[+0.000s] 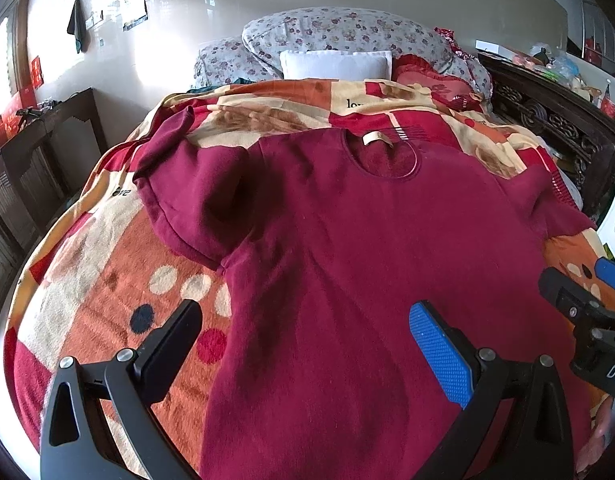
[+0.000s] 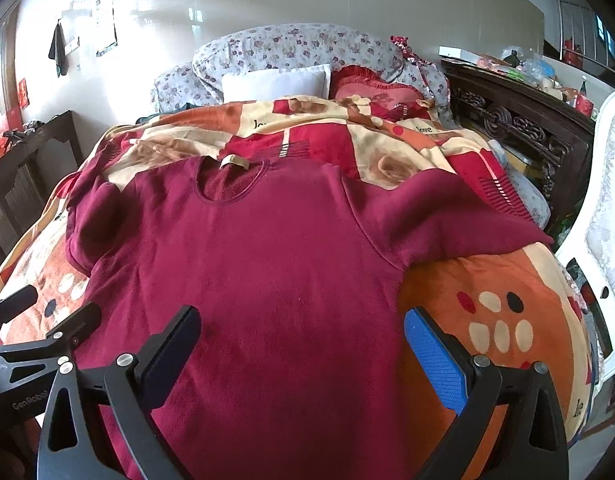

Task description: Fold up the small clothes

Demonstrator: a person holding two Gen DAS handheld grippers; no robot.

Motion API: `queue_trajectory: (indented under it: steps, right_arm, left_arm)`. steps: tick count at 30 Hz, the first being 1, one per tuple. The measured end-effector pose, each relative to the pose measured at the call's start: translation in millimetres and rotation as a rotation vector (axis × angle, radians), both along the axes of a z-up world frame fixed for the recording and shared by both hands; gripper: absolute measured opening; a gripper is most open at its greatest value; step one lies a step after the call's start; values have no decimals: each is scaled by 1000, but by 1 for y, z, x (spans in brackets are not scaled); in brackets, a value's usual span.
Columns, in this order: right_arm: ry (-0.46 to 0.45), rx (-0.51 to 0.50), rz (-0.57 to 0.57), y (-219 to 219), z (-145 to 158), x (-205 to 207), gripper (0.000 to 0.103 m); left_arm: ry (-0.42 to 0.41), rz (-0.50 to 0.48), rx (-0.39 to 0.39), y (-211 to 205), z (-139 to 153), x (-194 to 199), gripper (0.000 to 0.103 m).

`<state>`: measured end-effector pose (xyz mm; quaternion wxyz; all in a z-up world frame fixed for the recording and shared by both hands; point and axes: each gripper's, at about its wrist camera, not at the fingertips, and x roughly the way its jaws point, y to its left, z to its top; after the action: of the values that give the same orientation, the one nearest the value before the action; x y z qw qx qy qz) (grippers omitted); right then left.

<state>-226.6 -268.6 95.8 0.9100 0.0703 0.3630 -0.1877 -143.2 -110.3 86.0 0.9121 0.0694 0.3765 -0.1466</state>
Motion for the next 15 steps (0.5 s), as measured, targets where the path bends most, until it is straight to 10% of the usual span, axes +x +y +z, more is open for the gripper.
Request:
queue_trajectory:
  steps: [15]
  right_arm:
    - [29,16,-7,-5,-14,20,103]
  left_arm:
    - [26,4,10,-6,-12,19,103]
